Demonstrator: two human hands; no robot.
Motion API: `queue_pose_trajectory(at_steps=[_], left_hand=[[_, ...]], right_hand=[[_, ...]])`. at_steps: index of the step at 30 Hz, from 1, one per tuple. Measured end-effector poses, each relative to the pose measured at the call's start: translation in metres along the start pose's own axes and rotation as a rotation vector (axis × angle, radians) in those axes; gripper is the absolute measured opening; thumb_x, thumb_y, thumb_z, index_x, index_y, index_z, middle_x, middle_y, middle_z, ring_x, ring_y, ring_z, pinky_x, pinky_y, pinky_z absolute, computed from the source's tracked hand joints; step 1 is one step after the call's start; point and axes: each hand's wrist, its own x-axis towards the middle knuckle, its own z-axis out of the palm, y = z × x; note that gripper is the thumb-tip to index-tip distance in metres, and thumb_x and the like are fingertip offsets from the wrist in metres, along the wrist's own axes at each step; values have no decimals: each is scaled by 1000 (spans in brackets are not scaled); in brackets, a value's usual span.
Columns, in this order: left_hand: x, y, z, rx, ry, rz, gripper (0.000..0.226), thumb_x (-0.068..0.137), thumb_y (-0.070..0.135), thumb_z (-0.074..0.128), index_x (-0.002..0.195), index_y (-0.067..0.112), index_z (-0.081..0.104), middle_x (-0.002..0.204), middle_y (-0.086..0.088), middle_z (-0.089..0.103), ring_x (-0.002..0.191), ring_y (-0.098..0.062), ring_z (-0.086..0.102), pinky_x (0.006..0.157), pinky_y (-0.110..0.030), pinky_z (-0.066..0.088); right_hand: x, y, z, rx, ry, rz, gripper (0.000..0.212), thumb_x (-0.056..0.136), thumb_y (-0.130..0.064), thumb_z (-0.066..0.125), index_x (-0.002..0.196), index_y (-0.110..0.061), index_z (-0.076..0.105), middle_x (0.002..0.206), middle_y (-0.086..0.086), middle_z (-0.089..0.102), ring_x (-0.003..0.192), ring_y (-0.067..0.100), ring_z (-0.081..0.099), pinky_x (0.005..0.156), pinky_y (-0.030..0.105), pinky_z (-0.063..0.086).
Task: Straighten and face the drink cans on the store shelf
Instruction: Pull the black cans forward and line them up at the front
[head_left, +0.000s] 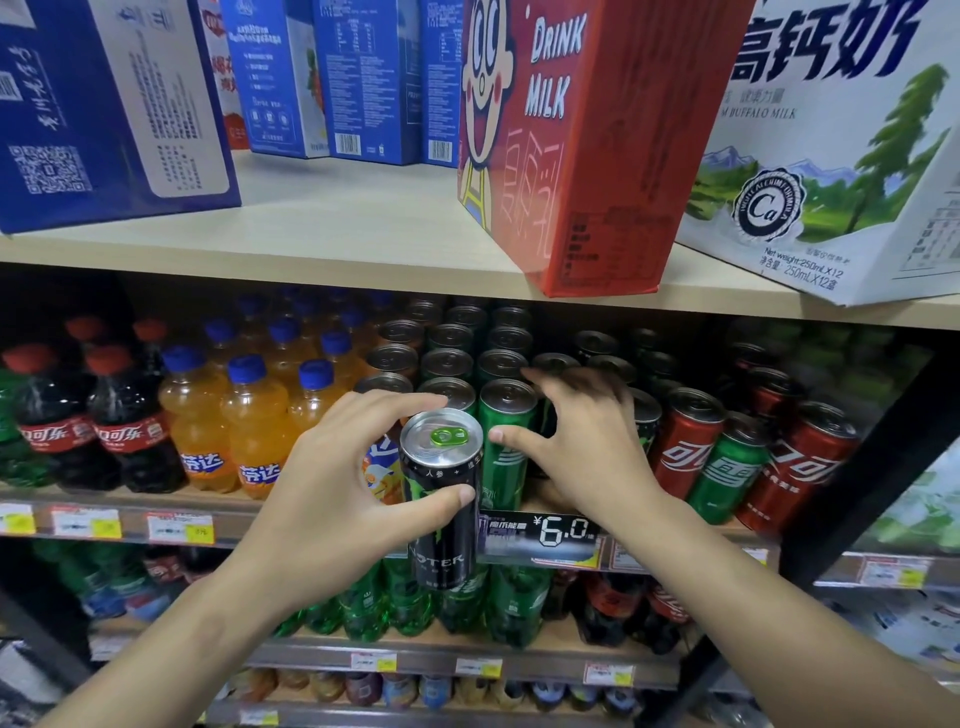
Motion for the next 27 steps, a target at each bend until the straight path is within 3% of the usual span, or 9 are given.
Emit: queue_pose_trajectory(at_steps=[5,8,13,15,17,19,21,24,27], left_hand=[[6,2,4,10,-5,21,62,71,56,76,127,33,63,122,26,62,121,-1,53,94,-5,31],[12,3,8,11,-13,40,62,71,57,76,126,33,63,121,27,61,121,-4,52,94,-9,34],[25,8,17,-9,-19,60,65,69,57,78,127,31,64,118,30,59,121,-4,51,94,-11,36],[31,12,23,-11,-21,73,64,68,55,80,126,30,65,118,31,58,119,0,50,94,-9,34],[38,16,30,-3,-22,95,64,68,57,78,124,30,66,117,32,57,118,2,50,92,-5,31],[45,19,36,-6,-30,109,64,67,60,76,124,31,66,116,32,57,117,3,49,92,-4,29],[51,21,43,-8,-39,126,64,68,61,76,124,30,66,116,34,56,117,2,49,93,-6,31],[61,25,51,-7,-41,146,61,68,60,77,121,33,66,112,39,52,114,1,48,93,-7,31],[71,27,58,31,-61,152,66,67,69,71,123,35,65,112,34,57,113,-5,49,95,-13,33]], right_hand=[[-1,5,-6,7,-64,-67,73,86,-57,63,149,-25,43,147,5,53,140,24,36,118,39,14],[-1,10,-11,72,-53,-114,64,91,-45,62,149,-24,43,146,9,53,137,18,30,120,43,18],[2,26,-33,266,104,-43,45,93,-31,50,137,-22,57,135,9,63,130,31,51,109,51,38],[-1,35,-44,257,165,-5,37,94,-25,47,127,-17,63,121,11,70,117,36,59,100,53,43],[-8,43,-52,226,223,13,30,95,-22,45,109,-6,66,95,13,71,97,40,59,88,51,45],[-16,50,-60,256,282,26,21,96,-17,47,98,-5,63,78,-3,61,87,33,54,79,41,39],[-25,56,-68,300,339,35,18,98,-10,51,104,-14,67,83,-19,53,91,21,53,82,33,36],[-38,68,-77,337,375,52,25,98,-7,52,109,-22,69,99,-8,62,105,15,57,96,32,41],[-50,75,-85,360,394,80,27,97,-4,52,105,-23,70,104,-18,61,111,10,57,98,24,39]])
